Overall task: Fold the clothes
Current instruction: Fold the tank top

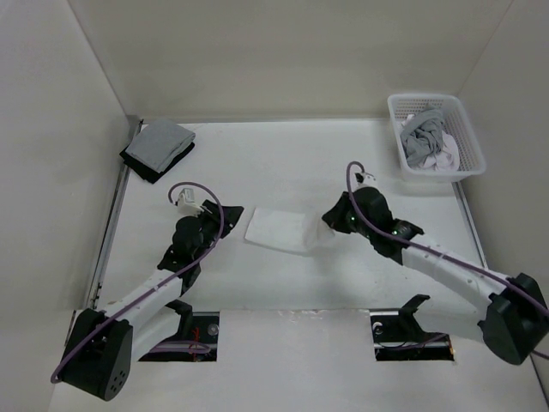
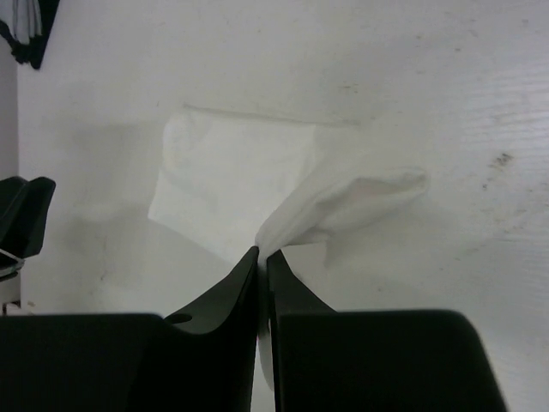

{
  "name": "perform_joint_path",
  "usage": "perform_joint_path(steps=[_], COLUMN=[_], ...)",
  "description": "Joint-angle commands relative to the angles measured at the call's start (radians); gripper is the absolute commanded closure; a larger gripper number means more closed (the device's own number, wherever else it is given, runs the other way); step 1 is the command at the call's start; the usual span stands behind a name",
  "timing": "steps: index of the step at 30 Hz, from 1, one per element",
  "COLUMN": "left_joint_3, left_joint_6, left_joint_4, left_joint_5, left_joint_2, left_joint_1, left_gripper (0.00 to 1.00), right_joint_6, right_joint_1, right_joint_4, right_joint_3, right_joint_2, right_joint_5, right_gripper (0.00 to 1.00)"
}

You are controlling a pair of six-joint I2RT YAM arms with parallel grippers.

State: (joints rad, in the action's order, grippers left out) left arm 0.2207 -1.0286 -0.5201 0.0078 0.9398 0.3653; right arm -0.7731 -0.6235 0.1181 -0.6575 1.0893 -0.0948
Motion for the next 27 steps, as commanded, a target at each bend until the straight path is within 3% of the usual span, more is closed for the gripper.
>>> perform_joint_path(steps=[1,13,15,17,19,22,25,27], left_joint_3=[0.037,0.003,-0.003,-0.007,-0.009,-0.004,0.012,0.023], left_joint_6=[-0.004,-0.033,-0.037,-0.045,-0.047,-0.047,-0.045,-0.039], left_joint_4=[-0.057,-0.052,-0.046,-0.04,-0.04,-0.044,-0.052,-0.066], left_joint_5=[0.003,0.076,0.09,0.11,0.123,0.123,0.118,0.101], left_joint_2=[-0.025,-0.117,-0.142,-0.16,-0.161,-0.141,-0.105,-0.072], left_joint_1=[0.004,-0.071,-0.096,-0.124,-0.137,-0.131,-0.099,-0.055], left_gripper=[0.68,0.67,0.67,0.67,0.67,0.67,0.67,0.67], right_joint_6=[0.077,0.113,0.103,0.083,0.054,0.032,0.017,0.026], right_joint_1=[-0.075,-0.279,-0.302,-0.317,-0.327,-0.33,-0.33,-0.313], right_joint_4=[0.078,0.337,0.354,0.353,0.333,0.217,0.091,0.007], right_joint_3=[-0.152,-0.802,-0.879,-0.922,-0.926,-0.831,-0.672,-0.566], right_joint_2=[0.128,0.726,0.799,0.849,0.859,0.77,0.632,0.566], right_joint_5=[-0.06,-0.108,-0.095,-0.092,-0.094,-0.095,-0.102,-0.085], right_gripper=[0.89,0.87,0.82,0.69,0.55,0.5,0.53,0.67])
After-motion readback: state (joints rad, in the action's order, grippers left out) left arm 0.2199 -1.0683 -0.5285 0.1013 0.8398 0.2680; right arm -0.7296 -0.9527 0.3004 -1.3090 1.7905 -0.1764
